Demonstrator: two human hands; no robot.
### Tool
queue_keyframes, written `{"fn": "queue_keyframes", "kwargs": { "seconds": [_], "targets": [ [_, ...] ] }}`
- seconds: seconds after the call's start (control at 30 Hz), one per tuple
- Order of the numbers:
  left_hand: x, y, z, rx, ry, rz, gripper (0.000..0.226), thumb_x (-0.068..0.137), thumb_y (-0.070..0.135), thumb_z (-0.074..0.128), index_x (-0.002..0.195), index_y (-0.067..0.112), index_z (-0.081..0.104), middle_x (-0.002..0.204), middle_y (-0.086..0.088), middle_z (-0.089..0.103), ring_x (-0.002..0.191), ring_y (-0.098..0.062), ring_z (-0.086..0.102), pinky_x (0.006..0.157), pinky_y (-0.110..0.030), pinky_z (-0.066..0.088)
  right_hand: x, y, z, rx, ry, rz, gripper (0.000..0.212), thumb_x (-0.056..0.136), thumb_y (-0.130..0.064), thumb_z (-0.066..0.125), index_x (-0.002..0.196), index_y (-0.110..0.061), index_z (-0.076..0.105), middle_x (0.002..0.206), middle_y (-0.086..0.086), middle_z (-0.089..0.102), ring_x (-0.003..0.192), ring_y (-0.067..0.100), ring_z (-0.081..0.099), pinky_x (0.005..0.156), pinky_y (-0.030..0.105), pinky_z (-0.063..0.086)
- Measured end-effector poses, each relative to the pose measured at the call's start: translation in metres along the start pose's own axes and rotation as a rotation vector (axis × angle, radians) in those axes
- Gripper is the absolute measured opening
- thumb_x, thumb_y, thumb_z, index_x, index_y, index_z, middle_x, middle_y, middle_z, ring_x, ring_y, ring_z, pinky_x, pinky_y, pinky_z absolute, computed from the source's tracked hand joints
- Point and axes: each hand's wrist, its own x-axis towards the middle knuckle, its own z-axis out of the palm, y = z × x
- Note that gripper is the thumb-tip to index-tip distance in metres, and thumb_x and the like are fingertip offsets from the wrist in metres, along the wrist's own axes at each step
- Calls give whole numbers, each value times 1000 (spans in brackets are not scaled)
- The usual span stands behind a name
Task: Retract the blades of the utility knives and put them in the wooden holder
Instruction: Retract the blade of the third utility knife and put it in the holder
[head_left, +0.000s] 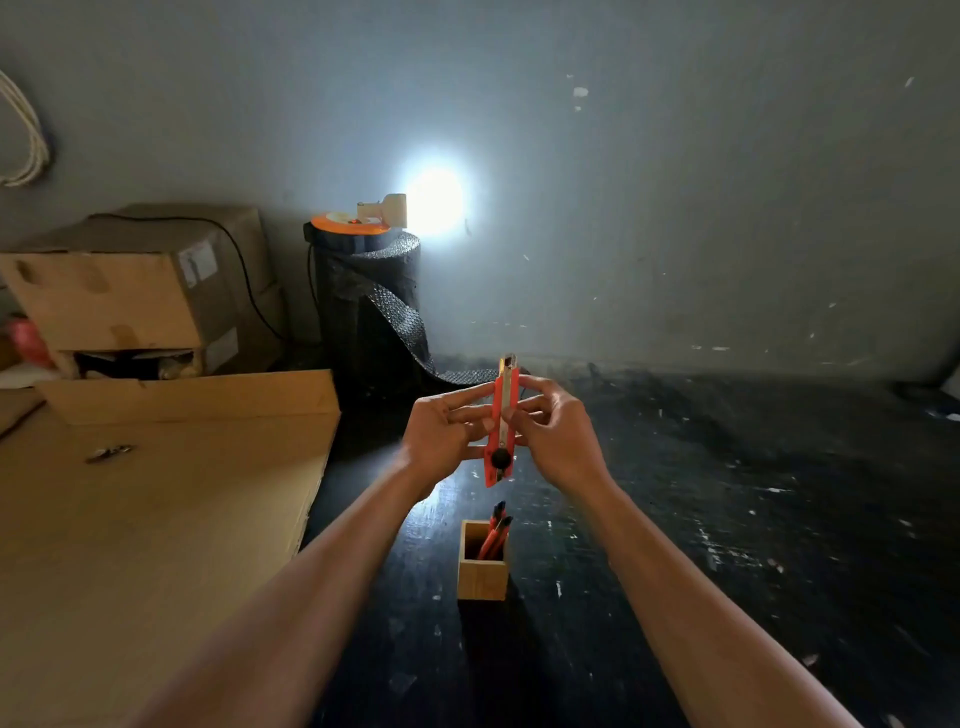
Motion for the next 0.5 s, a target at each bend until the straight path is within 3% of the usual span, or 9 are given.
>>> {"fn": "queue_keyframes", "kwargs": {
  "seconds": [0.1,0.23,0.37,0.5],
  "targets": [
    [7,-24,-4,21,43,-44,42,90,-16,63,125,7,70,96,-4,82,88,-24,80,72,-36,65,6,16,9,25,-36,46,32,96,-35,68,124,-18,66,106,2,78,91,19,77,83,45,65],
    [19,-78,-19,229,153,-145,44,89,-4,69,129,12,69,117,-9,77,104,-20,75,89,-38,63,8,43,22,12,-45,88,16,95,-24,70,105,-13,66,90,2,75,79,16,76,75,41,65],
    [14,-126,-27,420,72,-264,68,77,1,83,140,11,60,137,-5,65,123,-21,64,100,-44,57,15,78,40,-96,-87,134,14,92,-14,70,104,-16,63,92,5,74,77,19,75,69,43,65],
    [8,-165,-28,575,24,-368,85,72,4,88,148,13,51,148,-8,57,132,-22,57,107,-41,51,20,103,59,-140,-146,196,14,96,-23,68,105,-13,66,100,6,73,83,18,71,58,22,54]
  ]
}}
